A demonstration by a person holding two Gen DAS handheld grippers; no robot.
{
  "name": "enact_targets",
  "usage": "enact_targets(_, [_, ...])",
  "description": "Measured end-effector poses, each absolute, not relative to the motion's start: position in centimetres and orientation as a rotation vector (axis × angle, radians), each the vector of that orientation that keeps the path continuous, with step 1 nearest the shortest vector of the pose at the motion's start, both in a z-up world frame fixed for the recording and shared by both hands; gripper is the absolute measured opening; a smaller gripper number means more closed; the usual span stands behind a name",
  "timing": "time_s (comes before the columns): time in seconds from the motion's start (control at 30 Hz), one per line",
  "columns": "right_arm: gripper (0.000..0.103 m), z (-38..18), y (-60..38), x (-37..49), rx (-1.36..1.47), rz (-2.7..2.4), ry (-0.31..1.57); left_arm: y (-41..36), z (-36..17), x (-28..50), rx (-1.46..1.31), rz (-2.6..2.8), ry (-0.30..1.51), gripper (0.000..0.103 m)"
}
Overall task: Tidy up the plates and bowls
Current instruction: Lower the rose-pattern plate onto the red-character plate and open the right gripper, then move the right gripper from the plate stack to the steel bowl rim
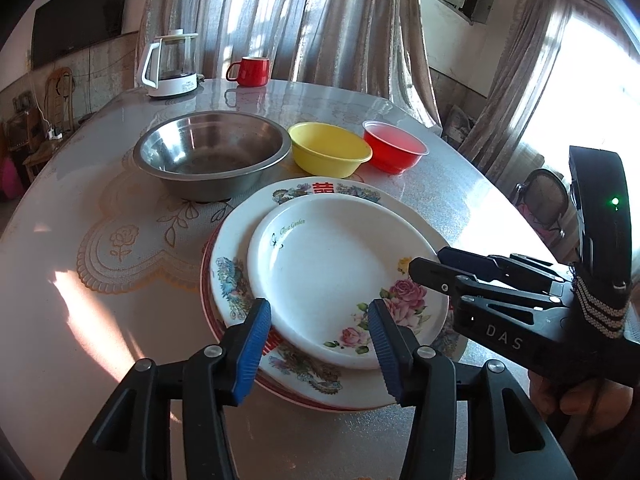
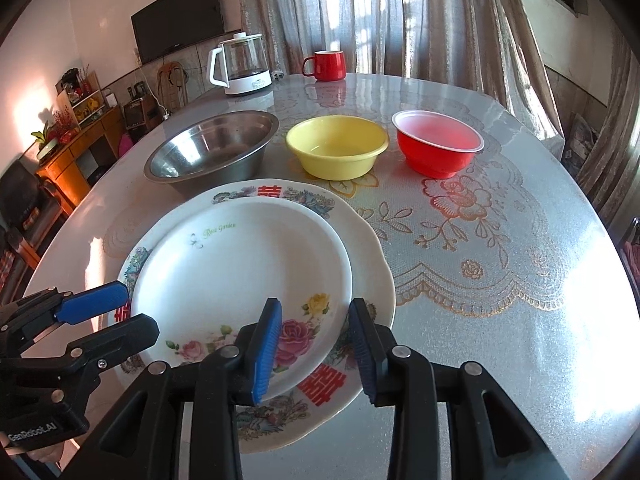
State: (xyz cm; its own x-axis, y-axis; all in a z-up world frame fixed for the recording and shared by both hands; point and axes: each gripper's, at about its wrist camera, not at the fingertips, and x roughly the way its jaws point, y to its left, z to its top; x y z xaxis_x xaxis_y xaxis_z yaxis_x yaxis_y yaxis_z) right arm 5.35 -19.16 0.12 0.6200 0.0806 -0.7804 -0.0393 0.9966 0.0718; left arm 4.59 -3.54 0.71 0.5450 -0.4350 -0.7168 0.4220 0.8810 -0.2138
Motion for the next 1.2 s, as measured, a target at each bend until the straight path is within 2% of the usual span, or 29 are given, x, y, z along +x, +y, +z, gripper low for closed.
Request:
enact_targets(0.23, [0.036, 0.1, -18.8, 5.1, 0.027, 0.062, 0.892, -3.2, 0.7, 4.3, -0.016, -0.482, 0.858, 0.052])
enact_targets(0.57, [0.038, 0.0, -18.5, 4.9, 0.008, 0.057, 0.887, -2.7, 0.8, 3.9, -0.016, -0.441, 0.858, 0.06])
enact_targets(1.2, [0.038, 0.1, -18.8, 4.2, 0.05, 0.072, 0.887, -0.3, 1.4, 3.7, -0.024, -0.27, 0.846, 0.066])
